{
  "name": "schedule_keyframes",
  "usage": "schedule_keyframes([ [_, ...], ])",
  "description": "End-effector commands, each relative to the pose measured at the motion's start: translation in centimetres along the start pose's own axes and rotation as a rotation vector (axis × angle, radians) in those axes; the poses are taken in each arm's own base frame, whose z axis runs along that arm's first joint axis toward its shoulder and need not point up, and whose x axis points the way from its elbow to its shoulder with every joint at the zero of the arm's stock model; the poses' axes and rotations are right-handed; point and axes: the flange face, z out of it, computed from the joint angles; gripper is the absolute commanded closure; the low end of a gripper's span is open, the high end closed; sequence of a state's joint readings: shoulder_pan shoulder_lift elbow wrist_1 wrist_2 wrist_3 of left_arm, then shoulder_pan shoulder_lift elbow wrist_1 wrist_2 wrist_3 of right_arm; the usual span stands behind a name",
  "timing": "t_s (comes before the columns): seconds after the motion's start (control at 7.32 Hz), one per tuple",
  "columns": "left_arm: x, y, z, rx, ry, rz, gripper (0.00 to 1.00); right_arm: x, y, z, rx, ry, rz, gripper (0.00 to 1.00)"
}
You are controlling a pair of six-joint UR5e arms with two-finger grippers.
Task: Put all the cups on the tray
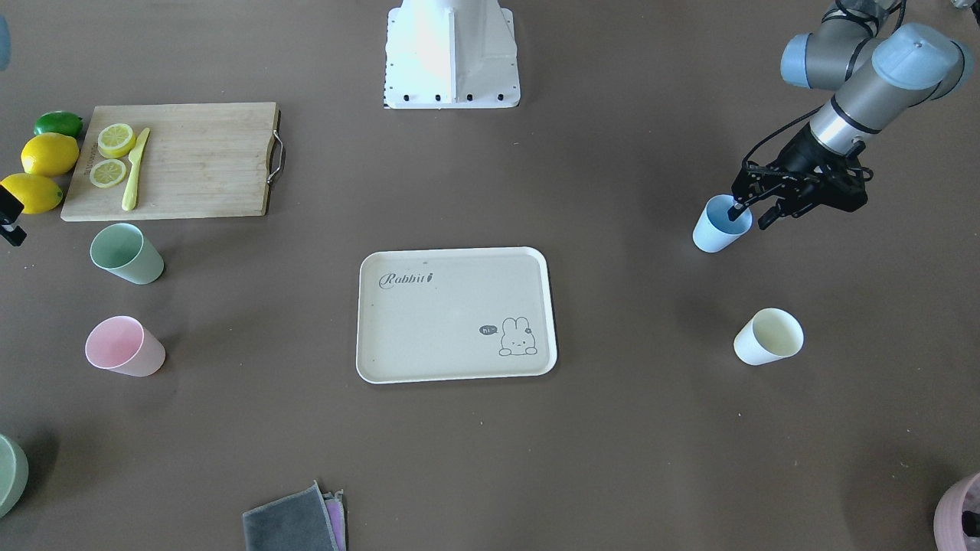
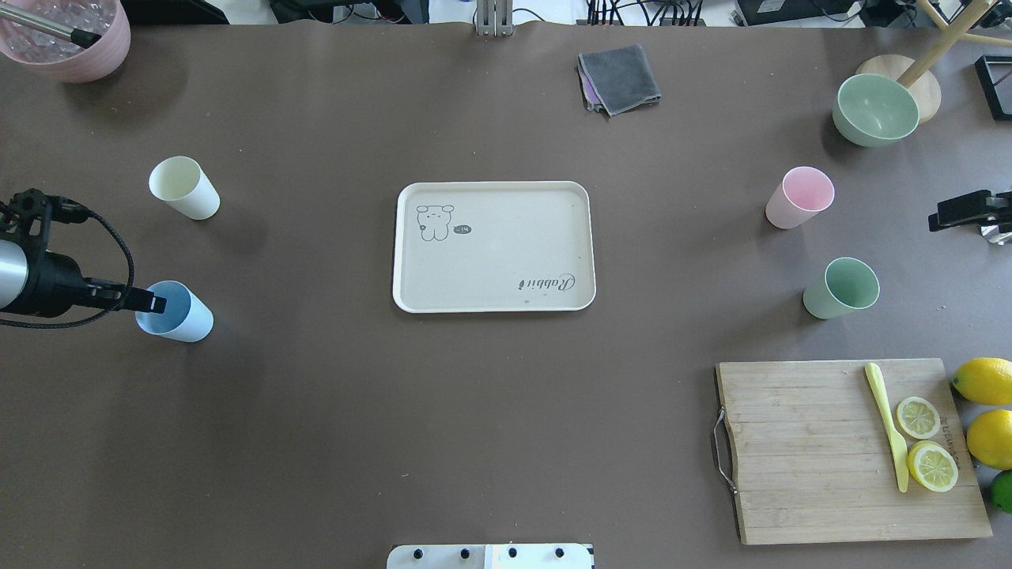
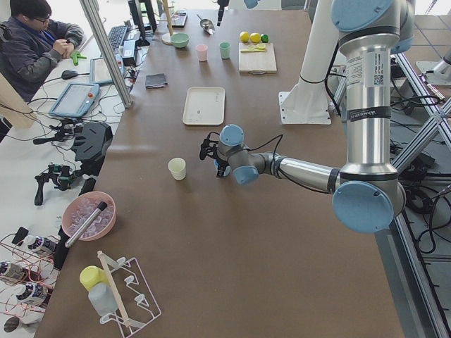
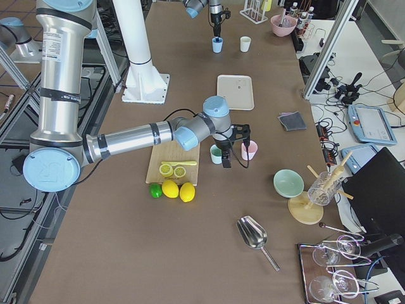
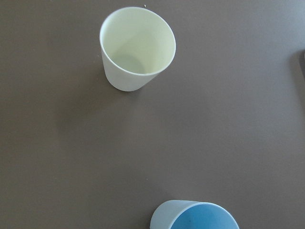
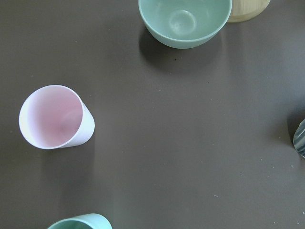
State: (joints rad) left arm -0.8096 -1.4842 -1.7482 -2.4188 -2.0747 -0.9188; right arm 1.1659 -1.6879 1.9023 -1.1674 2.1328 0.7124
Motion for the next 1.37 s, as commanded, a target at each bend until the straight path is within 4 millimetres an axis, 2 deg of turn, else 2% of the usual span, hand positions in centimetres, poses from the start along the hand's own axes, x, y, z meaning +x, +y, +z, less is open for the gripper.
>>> schedule_keyframes([
  [0.0,0.1,0.6,1.0,-0.005,-0.016,0.009,0.84,0.0,0.0,0.0,0.001,0.000,-0.001,0.00],
  [0.14,0.3,0.4,0.9,-0.003,-0.013,0.010,1.00,0.2,0.1,0.0,0.000,0.001,0.000,0.00],
  [0.27,1.0,0.1,0.7,0.003,0.000,0.017,1.00,0.3,0.2,0.1,-0.001,0.002,0.001,0.00],
  [0.41,3.6,-1.2,-0.2,0.019,0.034,0.025,1.00,0.3,0.3,0.1,-0.001,0.002,-0.002,0.00],
  [0.55,7.0,-3.8,-0.1,0.018,0.033,0.020,1.00,0.4,0.3,0.1,-0.002,0.003,-0.002,0.00],
  [0.68,12.3,-7.4,-0.7,0.021,0.036,-0.002,1.00,0.4,0.3,0.1,-0.002,0.003,-0.002,0.00],
  [0.82,19.1,-10.4,-0.5,0.007,0.043,-0.071,1.00,0.5,0.4,0.1,-0.003,0.004,0.001,0.00],
  [0.96,25.0,-10.2,1.2,-0.043,0.021,-0.079,1.00,0.5,0.4,0.2,-0.005,0.003,0.005,0.00],
  [1.09,30.7,-10.8,2.8,-0.017,-0.013,-0.083,1.00,0.6,0.3,0.4,-0.007,0.005,0.008,0.00],
  [1.23,33.9,-10.9,4.7,-0.033,-0.018,-0.110,1.00,0.6,0.3,0.4,-0.008,0.006,0.009,0.00],
])
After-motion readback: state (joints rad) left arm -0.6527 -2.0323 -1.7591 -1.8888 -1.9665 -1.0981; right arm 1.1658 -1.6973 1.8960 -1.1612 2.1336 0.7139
